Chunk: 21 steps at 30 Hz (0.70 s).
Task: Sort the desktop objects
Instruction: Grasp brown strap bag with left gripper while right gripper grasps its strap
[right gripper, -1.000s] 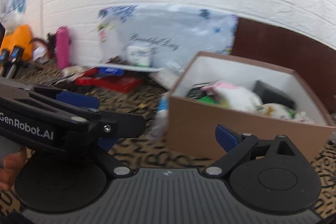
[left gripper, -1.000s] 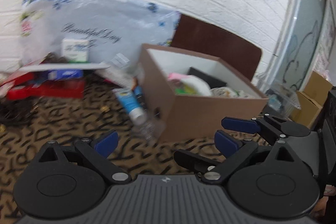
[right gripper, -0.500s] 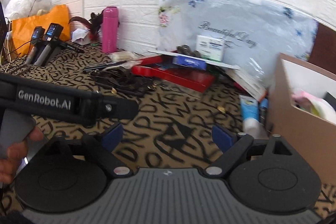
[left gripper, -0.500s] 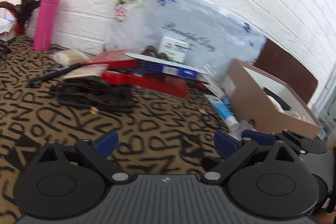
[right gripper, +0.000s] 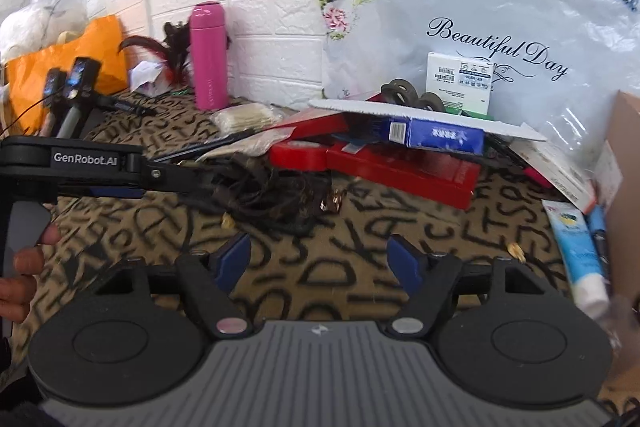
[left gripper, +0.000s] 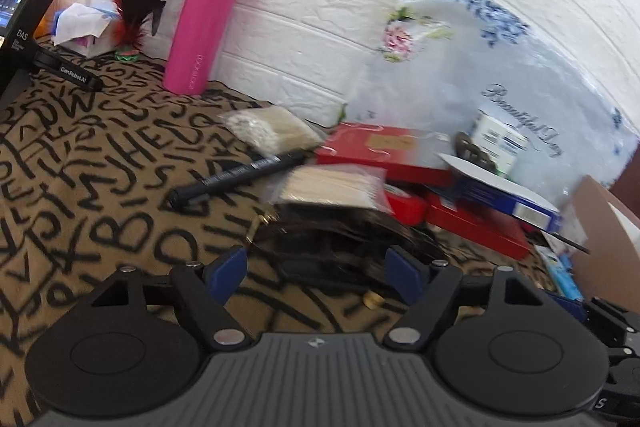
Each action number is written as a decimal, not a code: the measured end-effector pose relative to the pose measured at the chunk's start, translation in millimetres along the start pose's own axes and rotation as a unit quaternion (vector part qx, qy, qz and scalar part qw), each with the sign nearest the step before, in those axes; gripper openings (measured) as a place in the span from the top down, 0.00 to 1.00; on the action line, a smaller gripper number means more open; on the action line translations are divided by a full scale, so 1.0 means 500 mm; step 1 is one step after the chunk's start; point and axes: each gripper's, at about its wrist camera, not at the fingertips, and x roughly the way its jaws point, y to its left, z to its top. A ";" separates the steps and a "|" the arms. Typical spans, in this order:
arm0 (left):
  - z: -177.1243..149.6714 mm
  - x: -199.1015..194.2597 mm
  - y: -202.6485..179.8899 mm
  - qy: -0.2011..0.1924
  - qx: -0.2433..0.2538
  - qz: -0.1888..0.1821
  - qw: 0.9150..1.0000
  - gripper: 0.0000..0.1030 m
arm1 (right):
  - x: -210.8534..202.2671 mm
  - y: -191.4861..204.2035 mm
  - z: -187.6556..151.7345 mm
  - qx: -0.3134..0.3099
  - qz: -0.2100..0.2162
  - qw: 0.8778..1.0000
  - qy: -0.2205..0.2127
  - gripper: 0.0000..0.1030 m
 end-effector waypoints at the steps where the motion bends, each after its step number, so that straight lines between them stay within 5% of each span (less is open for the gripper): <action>1: 0.006 0.011 0.007 0.001 0.001 0.000 1.000 0.25 | 0.015 -0.001 0.005 0.004 -0.001 1.000 0.001 0.31; 10: 0.020 0.086 0.031 0.028 0.011 -0.005 1.000 0.42 | 0.114 -0.008 0.044 0.044 0.006 0.999 0.005 0.38; 15: 0.012 0.085 0.014 0.028 0.038 -0.007 0.999 0.55 | 0.161 -0.018 0.037 0.073 0.027 0.996 0.039 0.61; 21: -0.017 0.047 -0.015 0.048 0.047 -0.010 0.998 0.59 | 0.126 -0.018 0.029 0.067 0.041 0.995 0.055 0.72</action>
